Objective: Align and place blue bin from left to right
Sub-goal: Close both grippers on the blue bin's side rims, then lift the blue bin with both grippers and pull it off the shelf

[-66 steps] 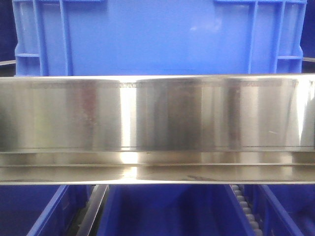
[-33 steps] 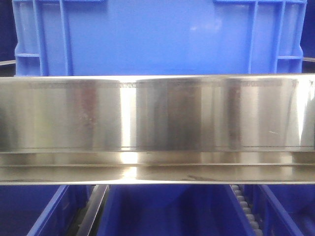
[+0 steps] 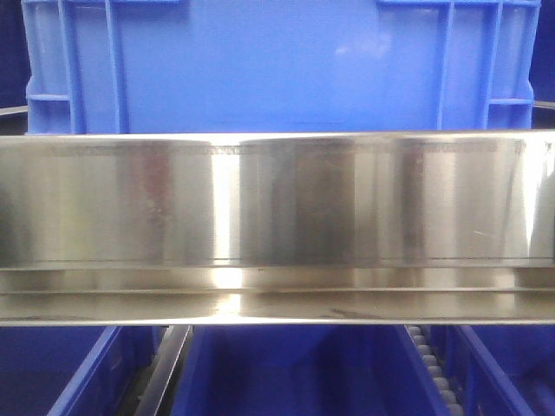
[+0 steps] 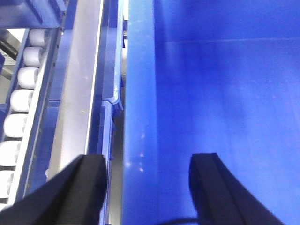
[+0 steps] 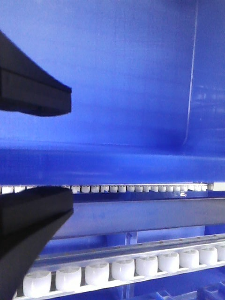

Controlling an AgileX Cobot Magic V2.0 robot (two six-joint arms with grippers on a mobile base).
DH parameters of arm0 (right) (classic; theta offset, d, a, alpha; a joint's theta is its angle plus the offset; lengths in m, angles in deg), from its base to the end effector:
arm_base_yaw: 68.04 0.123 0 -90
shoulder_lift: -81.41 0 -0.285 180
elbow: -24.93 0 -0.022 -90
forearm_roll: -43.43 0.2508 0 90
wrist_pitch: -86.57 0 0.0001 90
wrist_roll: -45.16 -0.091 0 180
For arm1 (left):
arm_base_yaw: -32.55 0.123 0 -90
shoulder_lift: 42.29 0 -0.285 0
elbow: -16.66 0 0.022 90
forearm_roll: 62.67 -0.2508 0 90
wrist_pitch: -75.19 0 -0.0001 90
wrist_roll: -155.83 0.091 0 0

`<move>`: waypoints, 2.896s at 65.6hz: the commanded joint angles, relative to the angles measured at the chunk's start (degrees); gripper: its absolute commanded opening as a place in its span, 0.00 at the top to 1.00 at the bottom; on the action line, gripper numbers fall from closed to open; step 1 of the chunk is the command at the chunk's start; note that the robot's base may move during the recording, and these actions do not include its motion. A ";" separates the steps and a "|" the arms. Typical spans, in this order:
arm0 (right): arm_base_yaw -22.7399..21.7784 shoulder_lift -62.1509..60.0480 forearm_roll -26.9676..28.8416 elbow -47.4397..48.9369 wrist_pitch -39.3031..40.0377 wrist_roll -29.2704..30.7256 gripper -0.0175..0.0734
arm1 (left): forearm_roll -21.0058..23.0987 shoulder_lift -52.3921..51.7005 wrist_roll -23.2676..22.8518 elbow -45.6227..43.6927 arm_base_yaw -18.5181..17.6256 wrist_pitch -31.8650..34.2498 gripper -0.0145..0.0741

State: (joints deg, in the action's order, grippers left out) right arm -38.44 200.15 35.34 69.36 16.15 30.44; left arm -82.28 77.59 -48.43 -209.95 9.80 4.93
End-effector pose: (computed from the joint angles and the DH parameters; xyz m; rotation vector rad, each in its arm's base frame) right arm 0.3753 0.1993 0.3884 -0.3320 2.4933 0.1288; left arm 0.4062 -0.1392 0.3949 -0.0204 2.4234 0.0858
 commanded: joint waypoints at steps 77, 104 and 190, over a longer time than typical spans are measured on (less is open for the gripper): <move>0.16 -2.98 -0.47 0.04 0.46 -1.50 0.88 | 1.76 -1.94 -1.23 -0.39 0.06 0.30 0.96; 3.50 -11.93 -4.94 0.04 0.46 -5.90 0.88 | 1.09 -10.86 -3.14 -0.39 -3.01 0.30 0.96; 37.84 -44.28 -32.85 -36.48 0.46 -37.67 0.88 | -22.96 -40.87 -31.33 35.09 -35.10 0.30 0.96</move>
State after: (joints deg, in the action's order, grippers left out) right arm -1.83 155.72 0.93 32.93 10.95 -6.41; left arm -105.95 36.70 -79.39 -174.37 -23.63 -0.12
